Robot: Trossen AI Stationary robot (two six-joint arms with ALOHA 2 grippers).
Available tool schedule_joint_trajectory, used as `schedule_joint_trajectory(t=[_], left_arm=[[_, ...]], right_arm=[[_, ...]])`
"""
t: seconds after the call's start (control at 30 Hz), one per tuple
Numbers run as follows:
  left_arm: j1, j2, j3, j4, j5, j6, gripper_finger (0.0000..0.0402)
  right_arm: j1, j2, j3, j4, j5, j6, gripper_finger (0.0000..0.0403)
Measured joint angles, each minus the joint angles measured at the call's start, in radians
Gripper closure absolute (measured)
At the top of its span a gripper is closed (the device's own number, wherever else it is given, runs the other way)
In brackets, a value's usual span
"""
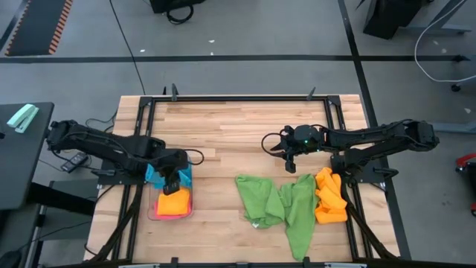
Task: Fold microfiber towels
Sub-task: Adjust the blue microfiber cloth
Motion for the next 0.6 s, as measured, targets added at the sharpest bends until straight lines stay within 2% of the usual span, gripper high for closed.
schedule_joint_trajectory(t=[0.1, 0.33, 0.47, 0.6], left_arm=[[-0.023, 0.004, 0.060, -0.081, -0.067, 0.074, 0.0388], [-0.086, 0.089, 0.122, -0.350, -0.055, 0.053, 0.0388], [-0.105, 0.180, 0.122, -0.384, -0.057, 0.070, 0.0380], [-0.114, 0.291, 0.121, -0.380, -0.128, 0.108, 0.0388]], right_arm=[[0.000, 0.000, 0.000, 0.001, 0.000, 0.000, 0.0307], [0.000, 0.000, 0.000, 0.001, 0.000, -0.001, 0.0307], [0.001, 0.000, 0.000, 0.001, 0.000, -0.001, 0.0307], [0.020, 0.000, 0.000, 0.001, 0.000, -0.001, 0.0307]])
